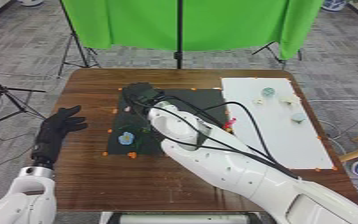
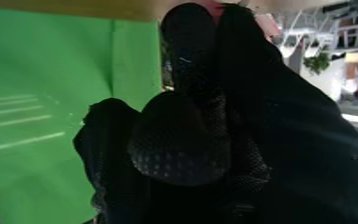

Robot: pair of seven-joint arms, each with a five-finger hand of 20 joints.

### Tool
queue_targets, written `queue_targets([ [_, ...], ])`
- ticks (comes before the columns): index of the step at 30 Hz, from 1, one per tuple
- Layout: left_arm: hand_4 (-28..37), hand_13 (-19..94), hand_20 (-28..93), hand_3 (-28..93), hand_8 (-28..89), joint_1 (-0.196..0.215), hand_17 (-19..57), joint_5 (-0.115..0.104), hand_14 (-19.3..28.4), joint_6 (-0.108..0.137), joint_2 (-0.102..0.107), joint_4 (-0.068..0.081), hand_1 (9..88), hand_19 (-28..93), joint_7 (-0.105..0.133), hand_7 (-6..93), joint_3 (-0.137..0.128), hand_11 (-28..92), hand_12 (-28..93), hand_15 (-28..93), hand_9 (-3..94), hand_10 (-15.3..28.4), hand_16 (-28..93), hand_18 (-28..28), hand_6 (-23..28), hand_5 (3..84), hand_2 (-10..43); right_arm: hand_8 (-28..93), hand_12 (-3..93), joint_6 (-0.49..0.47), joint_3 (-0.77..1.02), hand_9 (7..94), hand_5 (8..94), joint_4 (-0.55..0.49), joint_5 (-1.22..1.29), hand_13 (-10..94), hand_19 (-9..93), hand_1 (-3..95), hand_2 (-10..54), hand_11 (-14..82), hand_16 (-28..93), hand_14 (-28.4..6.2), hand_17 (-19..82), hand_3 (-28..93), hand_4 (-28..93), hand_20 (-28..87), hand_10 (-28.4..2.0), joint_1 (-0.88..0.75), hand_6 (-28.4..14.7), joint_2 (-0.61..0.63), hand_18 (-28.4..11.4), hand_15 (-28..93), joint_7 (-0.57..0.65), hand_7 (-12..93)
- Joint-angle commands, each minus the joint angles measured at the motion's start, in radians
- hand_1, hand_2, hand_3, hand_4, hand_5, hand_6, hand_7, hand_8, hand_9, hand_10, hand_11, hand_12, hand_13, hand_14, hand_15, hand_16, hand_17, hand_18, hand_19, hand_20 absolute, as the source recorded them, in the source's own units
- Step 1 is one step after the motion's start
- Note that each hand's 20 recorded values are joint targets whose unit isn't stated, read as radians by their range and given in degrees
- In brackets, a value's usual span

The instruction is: Arrange flowers

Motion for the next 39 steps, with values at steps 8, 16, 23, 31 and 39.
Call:
queue_targets([
  [8, -28.3, 43, 17, 56, -7, -0.02, 7.6, 0.007, 20.5, -0.033, 0.002, 0.015, 20.2, 12, -0.008, 13.5, 0.015, 24, 12, 29, 47.6, 15.2, -3, 13.3, 5.5, 42.6, 24.0, 10, 41.9, -0.04, -0.011, 89.5, 77.6, -0.009, 0.004, 90, 93, 57.1, -9.5, 12.7, 38, -1.4, 65, 59, -15, 62, -9.1, -0.006, -1.6, 0.002, -13.4, 63, 0.013, 22],
  [16, -28.3, 42, 17, 57, -7, -0.016, 7.5, 0.004, 20.4, -0.034, -0.002, 0.015, 20.1, 12, -0.003, 13.2, 0.013, 24, 12, 29, 47.4, 15.3, -3, 13.3, 5.5, 42.5, 22.8, 10, 40.5, -0.056, -0.013, 88.9, 77.6, -0.011, 0.0, 90, 93, 55.3, -9.5, 13.9, 38, -1.6, 65, 59, -15, 62, -9.5, -0.014, -1.8, -0.001, -13.7, 63, 0.012, 21],
  [23, -28.3, 42, 17, 58, -7, -0.014, 7.3, 0.005, 20.5, -0.035, -0.005, 0.014, 19.5, 13, -0.008, 13.2, 0.011, 24, 12, 29, 47.3, 15.2, -3, 13.4, 5.6, 42.4, 22.1, 11, 38.1, -0.098, -0.004, 85.8, 75.0, -0.017, -0.002, 89, 93, 53.4, -9.5, 16.4, 38, -1.3, 64, 57, -14, 62, -9.9, -0.017, -2.0, 0.004, -13.8, 63, 0.008, 20],
  [31, -28.3, 42, 17, 58, -7, 0.001, 7.2, 0.006, 20.6, -0.033, -0.004, 0.006, 19.4, 13, -0.012, 13.0, -0.002, 24, 12, 29, 47.3, 15.2, -3, 13.4, 5.6, 42.3, 21.4, 10, 37.9, -0.124, 0.003, 83.3, 72.6, -0.04, 0.013, 88, 93, 51.9, -9.5, 16.9, 39, -1.5, 63, 58, -14, 62, -9.5, -0.001, -1.5, 0.022, -13.8, 63, 0.011, 20],
  [39, -28.3, 42, 17, 58, -7, 0.014, 7.2, 0.01, 20.6, -0.032, -0.007, -0.002, 19.4, 12, -0.014, 12.9, -0.01, 24, 12, 29, 47.2, 15.2, -3, 13.4, 5.5, 42.2, 21.0, 6, 34.4, -0.154, 0.011, 79.2, 67.9, -0.076, 0.027, 88, 93, 46.0, -9.5, 20.2, 38, -1.6, 63, 64, -16, 62, -10.6, 0.015, 0.0, 0.039, -13.6, 63, 0.008, 20],
])
